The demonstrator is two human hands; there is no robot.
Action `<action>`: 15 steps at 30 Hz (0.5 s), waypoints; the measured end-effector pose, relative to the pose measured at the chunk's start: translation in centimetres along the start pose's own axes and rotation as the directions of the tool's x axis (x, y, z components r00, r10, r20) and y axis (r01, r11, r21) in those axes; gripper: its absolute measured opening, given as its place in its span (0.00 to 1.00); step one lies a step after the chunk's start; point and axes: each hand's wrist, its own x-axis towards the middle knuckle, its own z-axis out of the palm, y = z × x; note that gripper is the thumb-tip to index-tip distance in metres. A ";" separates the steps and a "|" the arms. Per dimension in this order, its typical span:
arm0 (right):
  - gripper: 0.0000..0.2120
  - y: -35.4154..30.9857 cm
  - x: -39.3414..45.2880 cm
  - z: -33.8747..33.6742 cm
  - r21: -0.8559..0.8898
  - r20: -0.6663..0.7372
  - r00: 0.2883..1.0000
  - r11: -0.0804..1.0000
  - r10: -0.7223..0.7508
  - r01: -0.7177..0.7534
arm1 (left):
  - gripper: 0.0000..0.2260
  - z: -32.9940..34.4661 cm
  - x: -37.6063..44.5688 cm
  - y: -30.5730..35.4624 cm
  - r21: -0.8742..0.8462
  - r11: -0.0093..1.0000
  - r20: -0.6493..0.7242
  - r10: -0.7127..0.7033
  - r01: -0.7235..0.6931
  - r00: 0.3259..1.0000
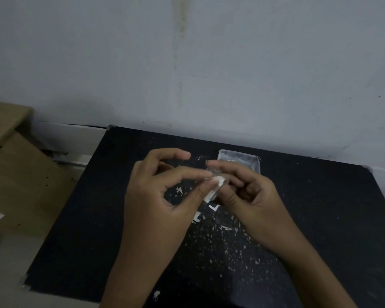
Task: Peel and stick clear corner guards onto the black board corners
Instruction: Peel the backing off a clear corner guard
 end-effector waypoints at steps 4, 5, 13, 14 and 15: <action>0.16 0.5 0.0 0.6 0.307 0.036 0.995 0.947 0.092 -0.099 | 0.07 0.6 -0.2 -0.2 -0.096 0.995 0.012 -0.041 0.042 0.999; 0.16 0.7 -0.1 0.8 0.379 0.045 0.993 0.918 0.111 -0.120 | 0.07 0.8 -0.3 -0.3 -0.115 0.992 0.014 -0.049 0.050 0.999; 0.17 1.6 0.2 1.8 0.590 0.127 0.978 0.780 0.163 -0.207 | 0.05 1.4 -0.5 -1.6 -0.233 0.965 0.038 -0.113 0.118 0.993; 0.17 1.7 0.2 1.9 0.604 0.137 0.975 0.766 0.173 -0.220 | 0.06 1.4 -0.6 -1.7 -0.239 0.963 0.041 -0.121 0.127 0.992; 0.18 1.6 0.2 2.0 0.613 0.146 0.972 0.754 0.183 -0.234 | 0.06 1.5 -0.6 -1.7 -0.250 0.959 0.045 -0.127 0.134 0.991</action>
